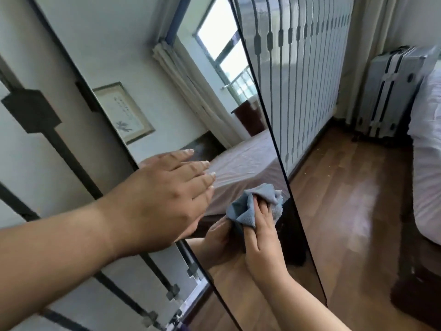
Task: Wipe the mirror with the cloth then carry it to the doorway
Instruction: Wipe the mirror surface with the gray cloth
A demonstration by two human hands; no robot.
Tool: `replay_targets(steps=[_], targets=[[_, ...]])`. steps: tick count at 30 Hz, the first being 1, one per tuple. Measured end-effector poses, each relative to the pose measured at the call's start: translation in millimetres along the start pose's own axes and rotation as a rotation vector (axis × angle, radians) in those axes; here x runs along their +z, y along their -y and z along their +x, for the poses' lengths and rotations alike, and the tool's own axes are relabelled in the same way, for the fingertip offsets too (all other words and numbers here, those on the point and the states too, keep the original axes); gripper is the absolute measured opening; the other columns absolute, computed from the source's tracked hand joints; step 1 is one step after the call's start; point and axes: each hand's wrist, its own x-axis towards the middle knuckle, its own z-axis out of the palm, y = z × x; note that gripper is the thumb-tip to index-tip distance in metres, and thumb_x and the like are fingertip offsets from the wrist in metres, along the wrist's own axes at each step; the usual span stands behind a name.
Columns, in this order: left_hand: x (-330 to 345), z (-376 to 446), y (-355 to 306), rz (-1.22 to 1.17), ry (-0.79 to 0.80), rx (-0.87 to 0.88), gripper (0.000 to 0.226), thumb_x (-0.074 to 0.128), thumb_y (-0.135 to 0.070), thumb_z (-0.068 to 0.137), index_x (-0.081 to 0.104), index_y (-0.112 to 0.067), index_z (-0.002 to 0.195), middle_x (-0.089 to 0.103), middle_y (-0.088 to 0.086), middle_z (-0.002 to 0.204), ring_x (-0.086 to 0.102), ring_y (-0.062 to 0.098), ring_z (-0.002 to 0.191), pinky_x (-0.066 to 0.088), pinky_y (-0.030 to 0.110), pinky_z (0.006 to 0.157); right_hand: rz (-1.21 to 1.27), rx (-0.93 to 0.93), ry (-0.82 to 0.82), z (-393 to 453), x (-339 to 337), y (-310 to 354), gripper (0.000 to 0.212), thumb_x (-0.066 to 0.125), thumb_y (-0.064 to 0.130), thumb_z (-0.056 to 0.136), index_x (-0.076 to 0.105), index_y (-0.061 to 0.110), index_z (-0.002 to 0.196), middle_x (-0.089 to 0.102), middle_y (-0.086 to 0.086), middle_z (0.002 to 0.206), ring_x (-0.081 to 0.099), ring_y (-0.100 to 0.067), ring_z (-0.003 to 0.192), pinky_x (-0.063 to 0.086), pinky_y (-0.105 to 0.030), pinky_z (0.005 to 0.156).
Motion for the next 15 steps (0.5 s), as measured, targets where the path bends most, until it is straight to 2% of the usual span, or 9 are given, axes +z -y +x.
replay_targets(steps=[2, 5, 8, 11, 13, 15], targets=[[11, -6, -10, 0.004, 0.012, -0.018, 0.047, 0.058, -0.037, 0.102, 0.075, -0.008, 0.135, 0.072, 0.018, 0.148, 0.062, 0.042, 0.144, 0.043, 0.066, 0.123, 0.010, 0.040, -0.020, -24, 2, -31, 0.064, 0.044, 0.029, 0.106, 0.027, 0.032, 0.168, 0.014, 0.015, 0.177, -0.001, 0.001, 0.163, 0.009, -0.039, 0.135], [17, -9, -14, 0.005, -0.052, -0.034, 0.044, 0.060, -0.033, 0.101, 0.076, -0.006, 0.132, 0.072, 0.017, 0.148, 0.061, 0.042, 0.145, 0.044, 0.067, 0.121, 0.067, 0.175, -0.071, -49, 12, -65, 0.065, 0.047, 0.018, 0.108, 0.022, 0.038, 0.164, 0.015, 0.018, 0.177, 0.000, 0.001, 0.163, 0.015, -0.049, 0.134], [19, -3, -17, 0.002, -0.108, -0.059, 0.041, 0.061, -0.030, 0.101, 0.079, -0.005, 0.127, 0.075, 0.017, 0.143, 0.066, 0.041, 0.140, 0.047, 0.067, 0.119, 0.050, 0.204, -0.063, -40, 17, -56, 0.069, 0.038, 0.032, 0.102, 0.012, 0.038, 0.166, 0.006, 0.012, 0.178, -0.008, -0.006, 0.165, 0.009, -0.052, 0.134], [21, -2, -20, 0.006, -0.147, -0.069, 0.038, 0.061, -0.029, 0.102, 0.081, -0.005, 0.124, 0.076, 0.017, 0.141, 0.068, 0.042, 0.137, 0.047, 0.068, 0.119, -0.030, -0.046, 0.085, -27, 10, -14, 0.072, 0.032, 0.039, 0.097, 0.005, 0.046, 0.164, -0.001, 0.009, 0.178, -0.013, -0.016, 0.166, -0.010, -0.042, 0.132], [23, -2, -20, 0.008, -0.158, -0.067, 0.037, 0.062, -0.027, 0.101, 0.081, -0.004, 0.123, 0.076, 0.018, 0.141, 0.068, 0.042, 0.137, 0.047, 0.067, 0.119, -0.115, -0.214, 0.167, -29, 6, 3, 0.072, 0.033, 0.036, 0.101, 0.005, 0.044, 0.167, -0.004, 0.009, 0.180, -0.018, -0.016, 0.165, -0.014, -0.039, 0.131], [26, -3, -19, 0.021, -0.178, -0.051, 0.037, 0.065, -0.026, 0.099, 0.081, -0.003, 0.123, 0.075, 0.019, 0.141, 0.067, 0.043, 0.138, 0.047, 0.068, 0.118, -0.161, -0.228, 0.154, -33, 8, -6, 0.071, 0.036, 0.031, 0.105, 0.005, 0.042, 0.169, -0.007, 0.012, 0.180, -0.018, -0.014, 0.165, -0.014, -0.040, 0.131]])
